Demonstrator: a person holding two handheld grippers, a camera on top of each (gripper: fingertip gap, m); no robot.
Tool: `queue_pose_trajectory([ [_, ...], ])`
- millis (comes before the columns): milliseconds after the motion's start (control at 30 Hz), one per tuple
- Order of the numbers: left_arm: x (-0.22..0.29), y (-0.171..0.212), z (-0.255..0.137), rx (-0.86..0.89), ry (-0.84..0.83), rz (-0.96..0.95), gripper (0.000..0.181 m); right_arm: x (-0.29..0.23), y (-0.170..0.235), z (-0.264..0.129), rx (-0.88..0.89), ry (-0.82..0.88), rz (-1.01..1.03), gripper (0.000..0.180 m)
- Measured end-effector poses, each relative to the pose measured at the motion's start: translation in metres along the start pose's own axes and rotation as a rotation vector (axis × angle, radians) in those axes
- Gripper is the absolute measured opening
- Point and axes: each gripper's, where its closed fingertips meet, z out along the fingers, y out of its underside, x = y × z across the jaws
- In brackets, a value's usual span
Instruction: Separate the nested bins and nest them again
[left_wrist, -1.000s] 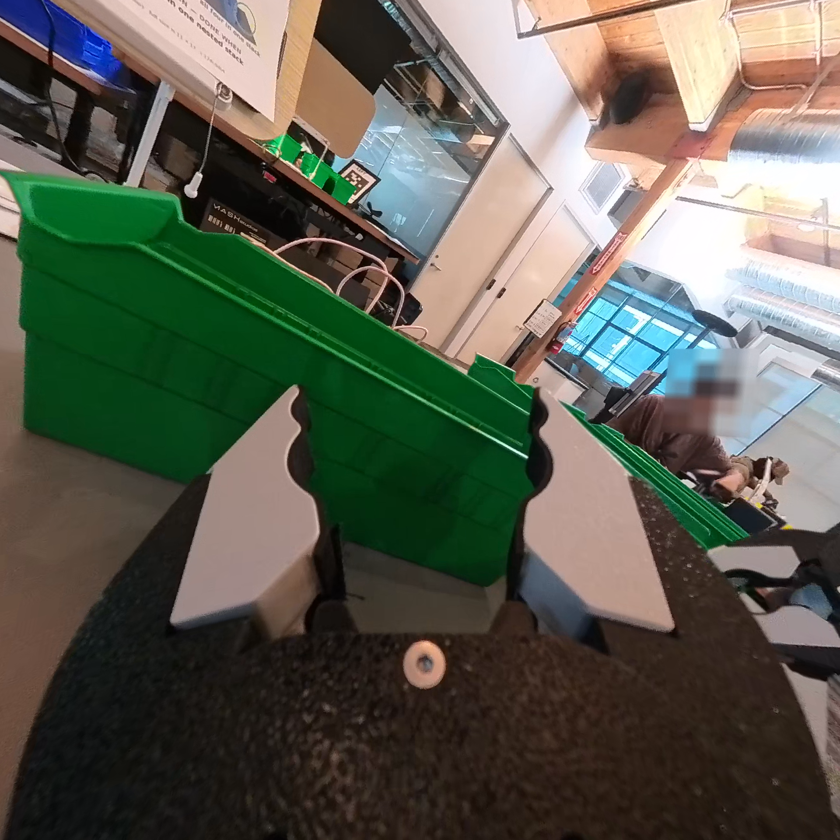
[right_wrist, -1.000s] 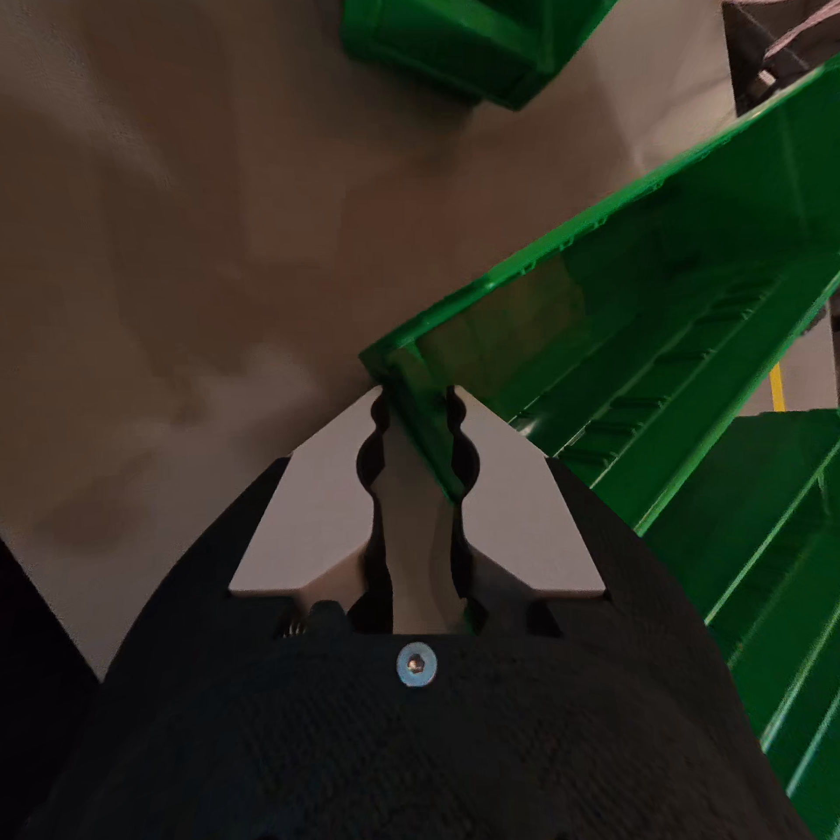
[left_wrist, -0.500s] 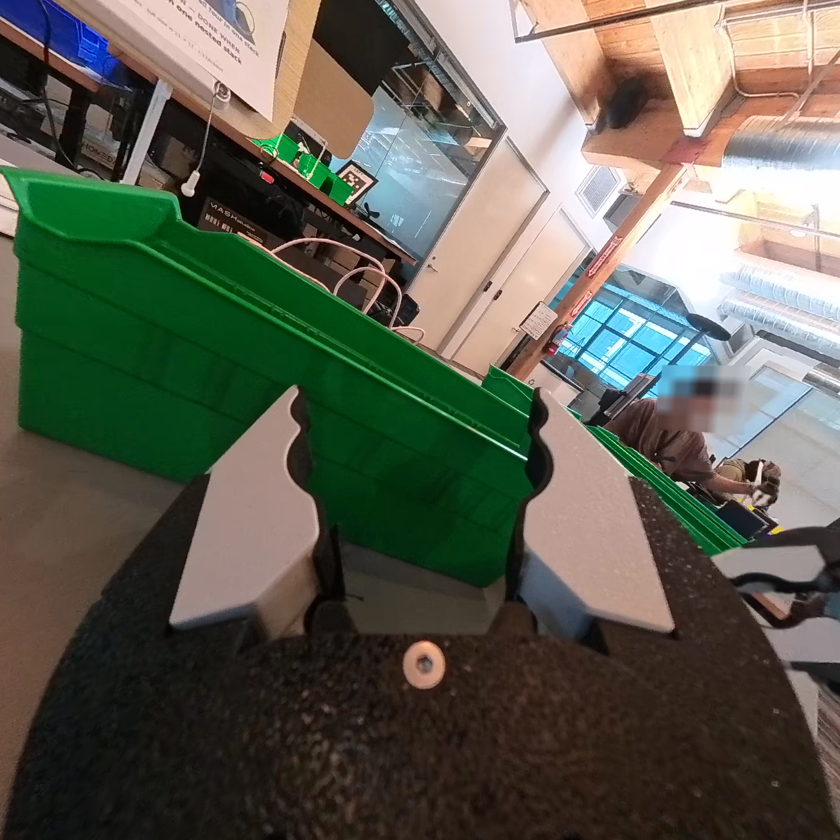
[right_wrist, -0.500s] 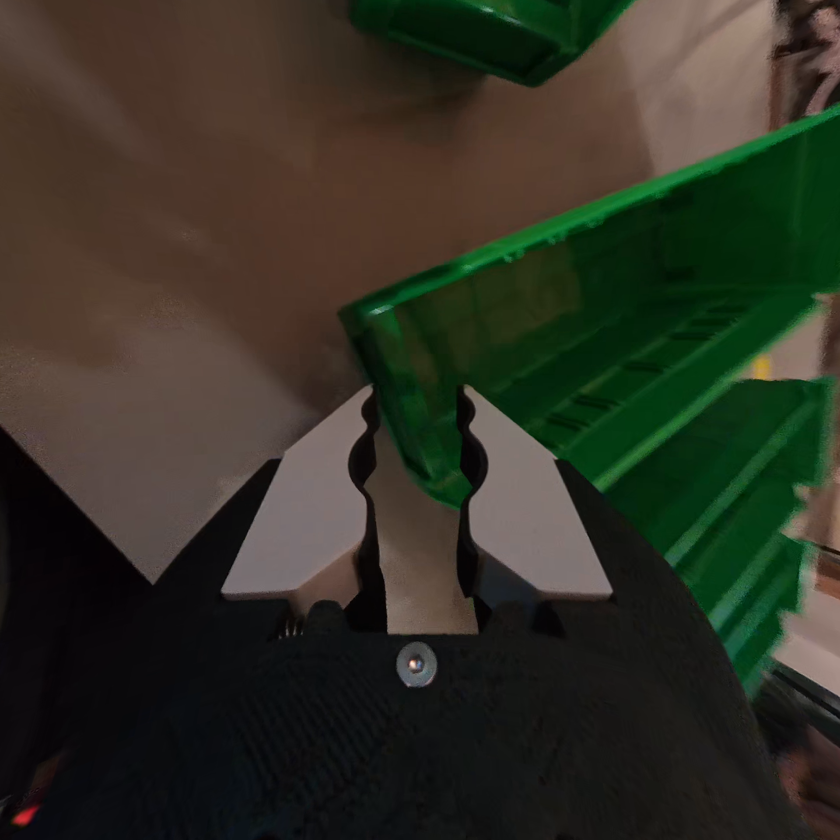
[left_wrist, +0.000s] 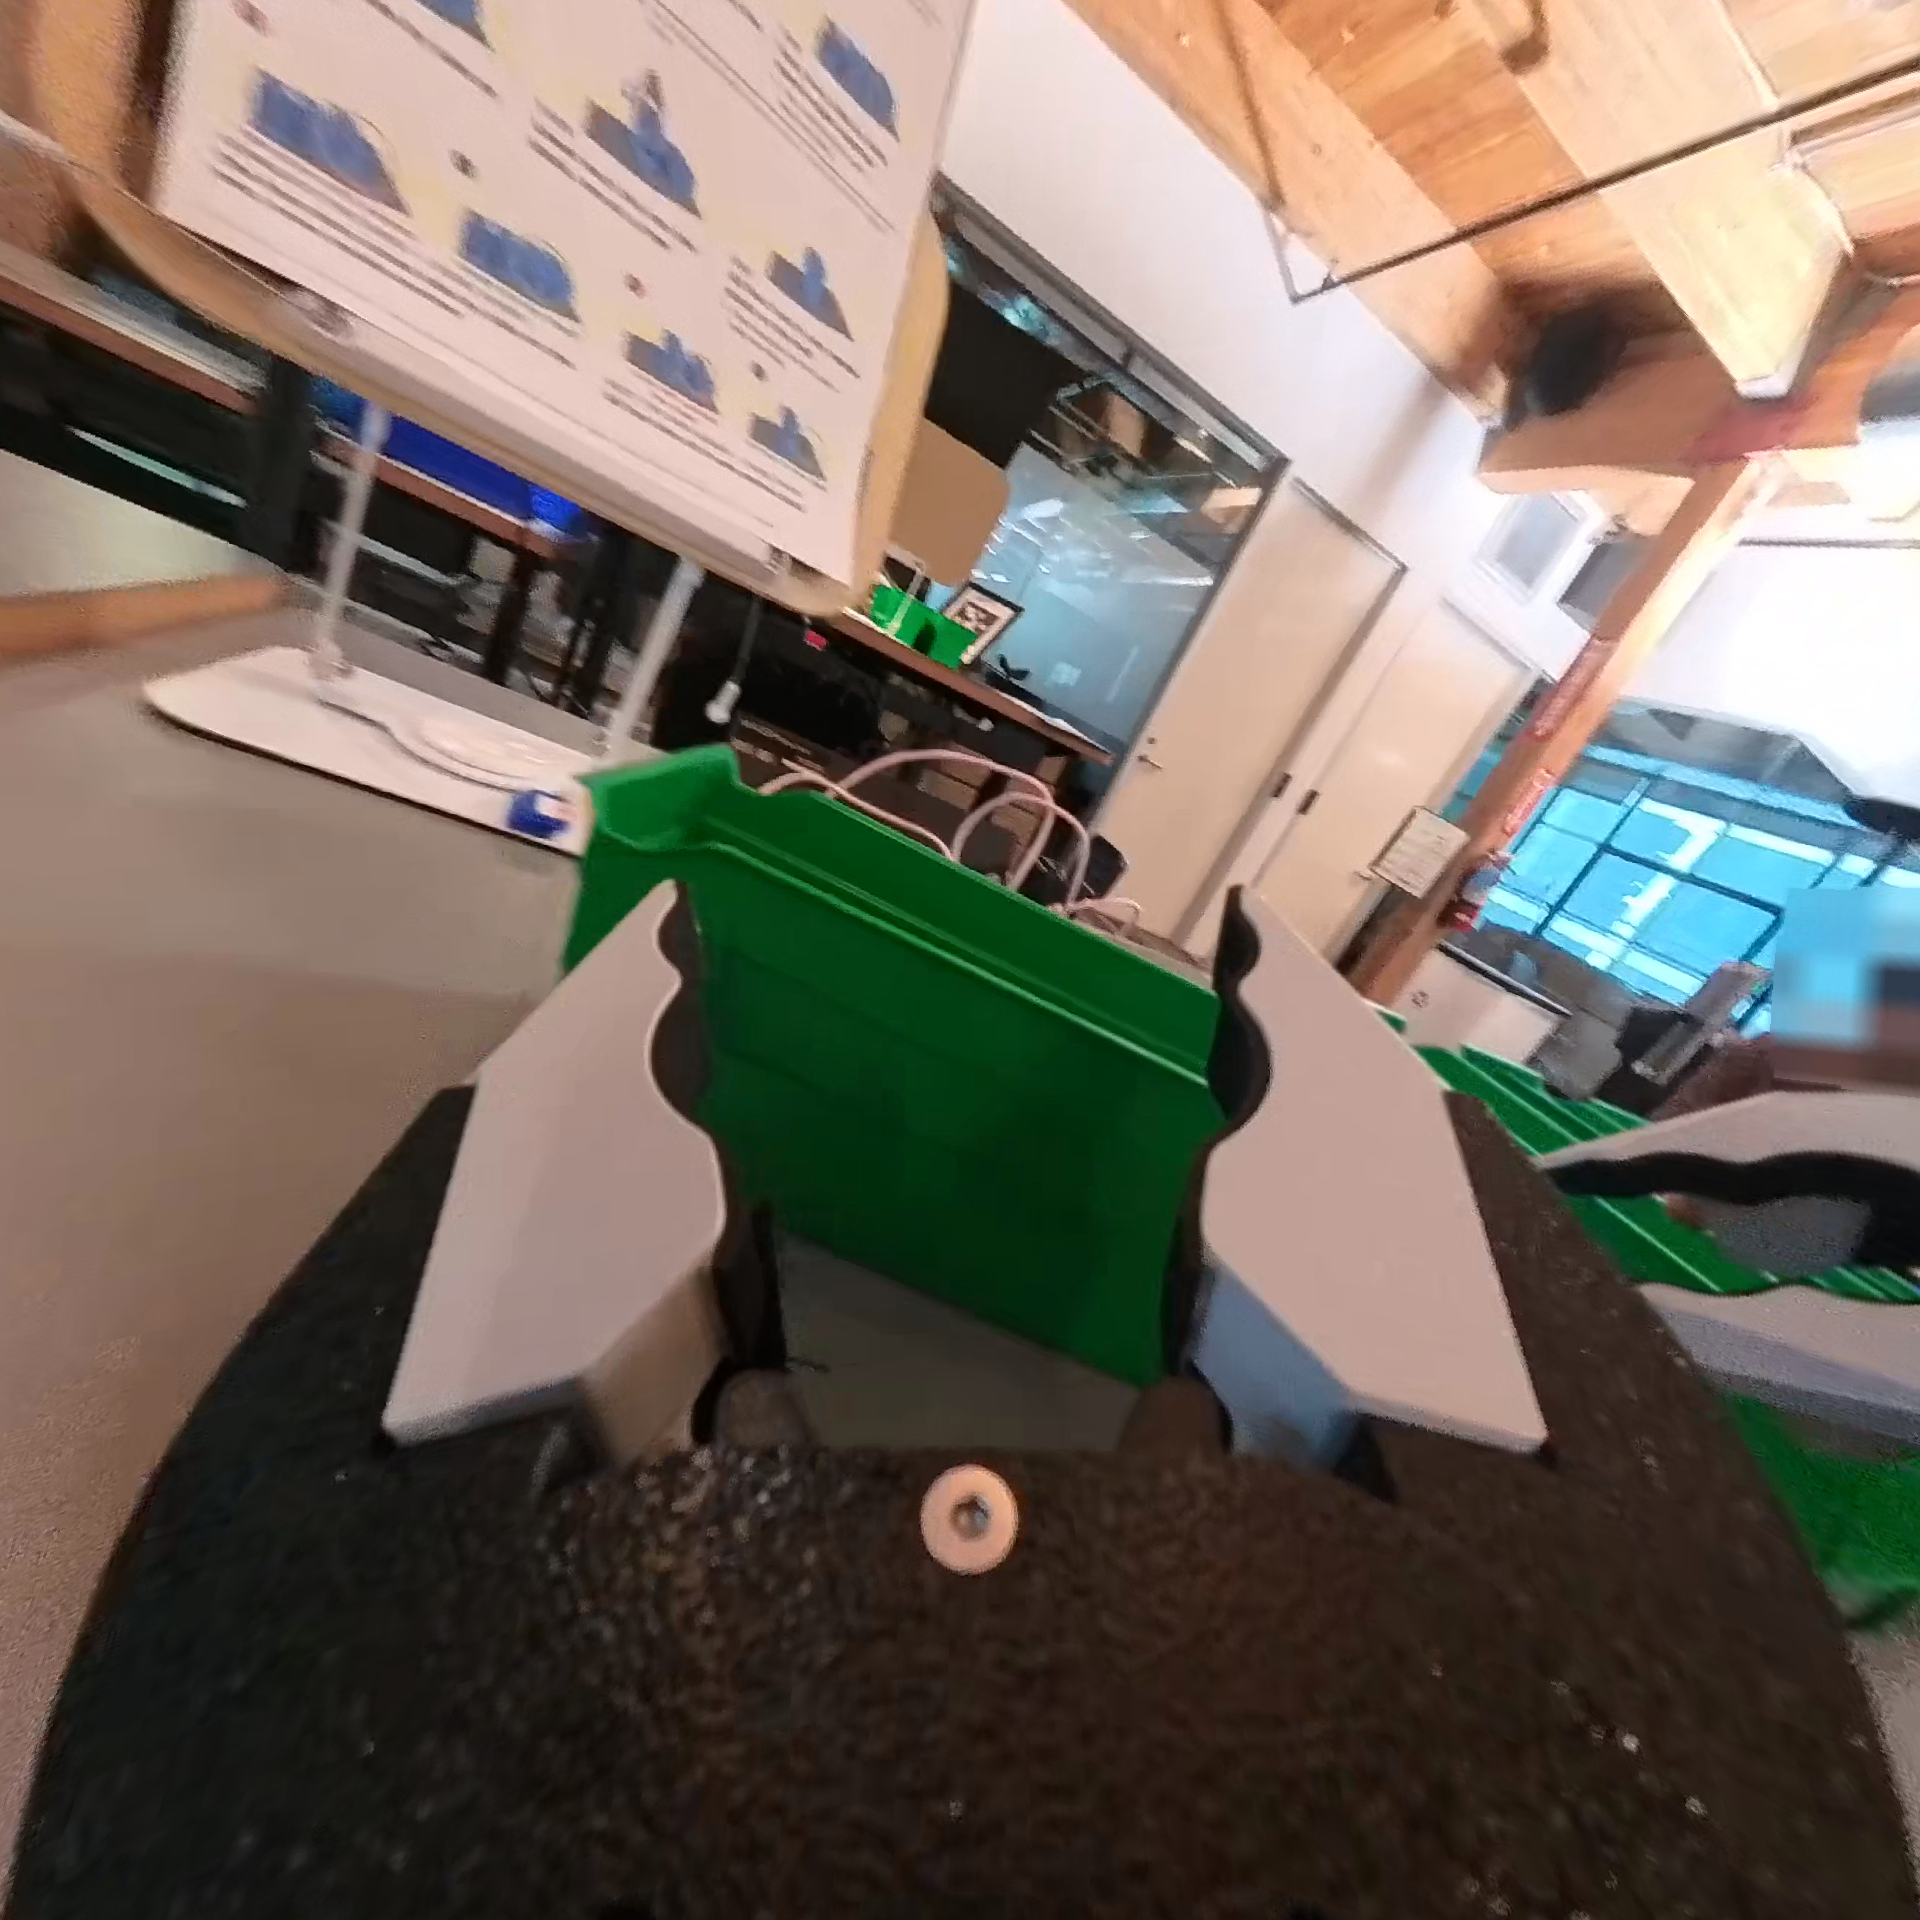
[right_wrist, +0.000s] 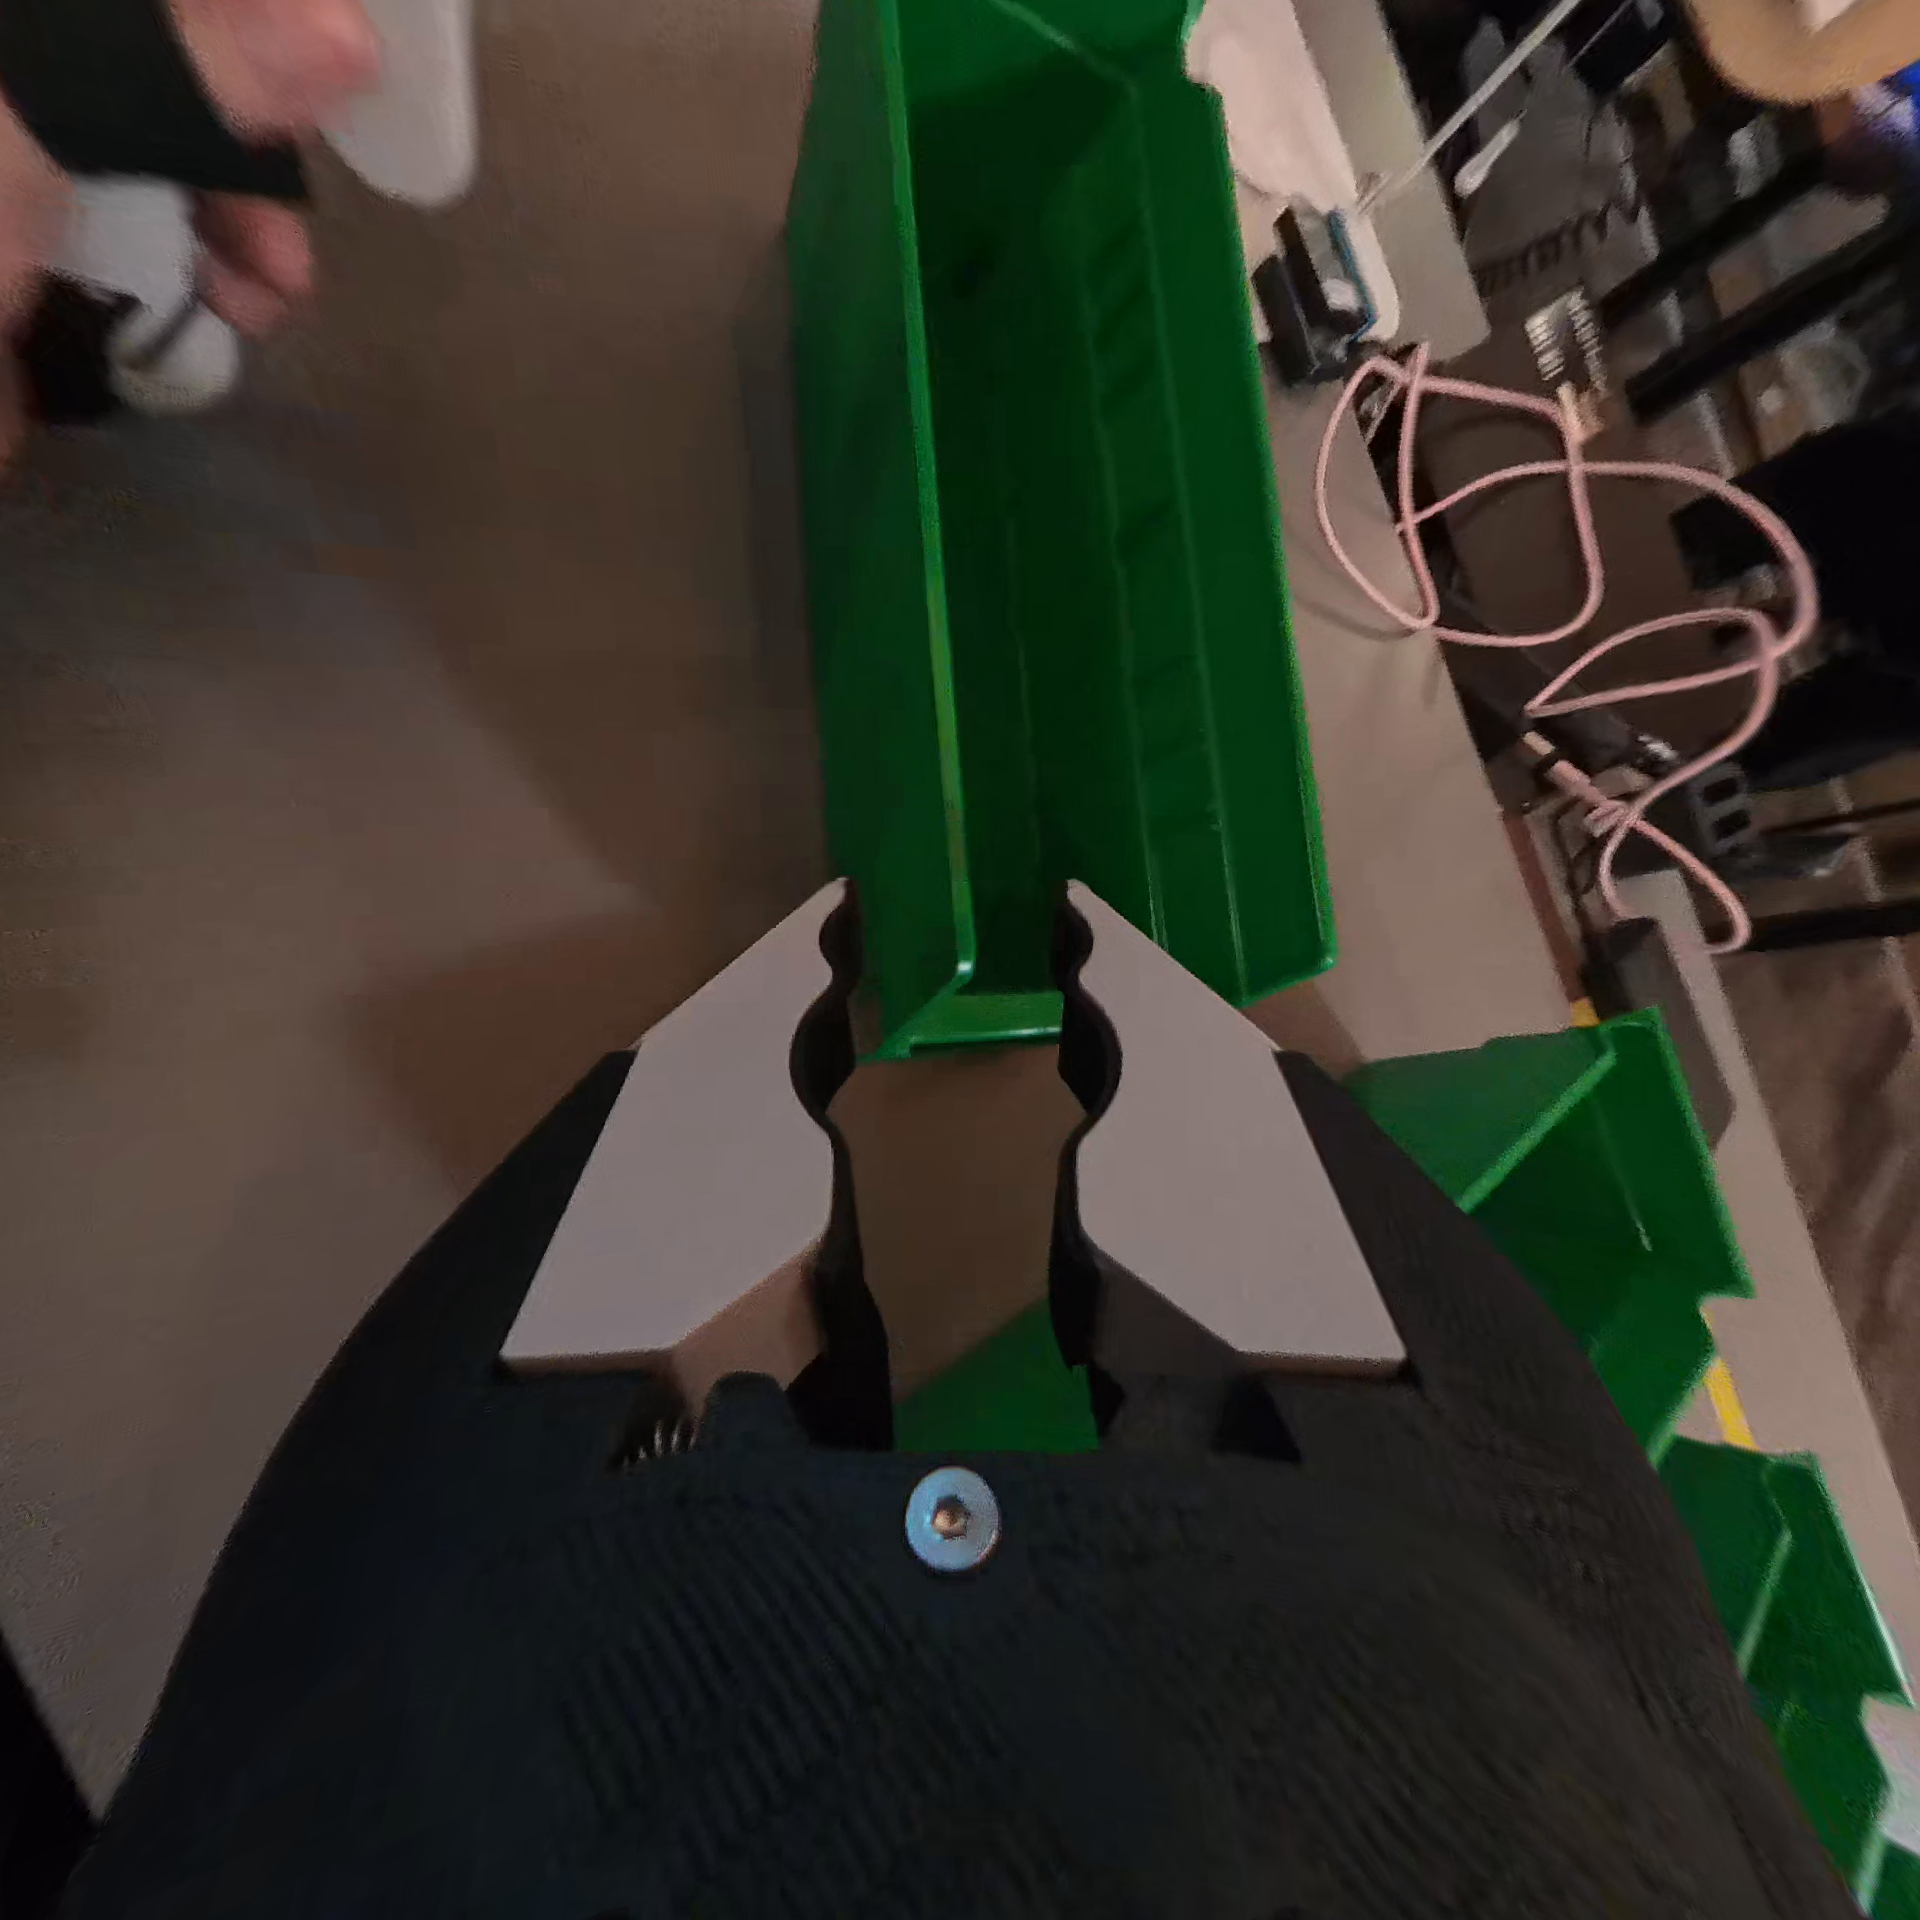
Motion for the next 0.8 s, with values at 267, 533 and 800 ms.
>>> queue_pose_trajectory([
  [267,-0.026,-0.02,-0.013,0.057,-0.068,0.002,0.098,-0.005,-0.004,0.045,-0.079,-0.116,0.288,0.005],
  [533,-0.023,-0.019,-0.012,0.055,-0.052,-0.009,0.096,-0.014,-0.005,0.039,-0.072,-0.109,0.46,0.013],
  [800,-0.019,-0.017,-0.01,0.051,-0.042,-0.012,0.096,-0.087,-0.042,0.001,0.079,-0.366,0.17,0.075],
])
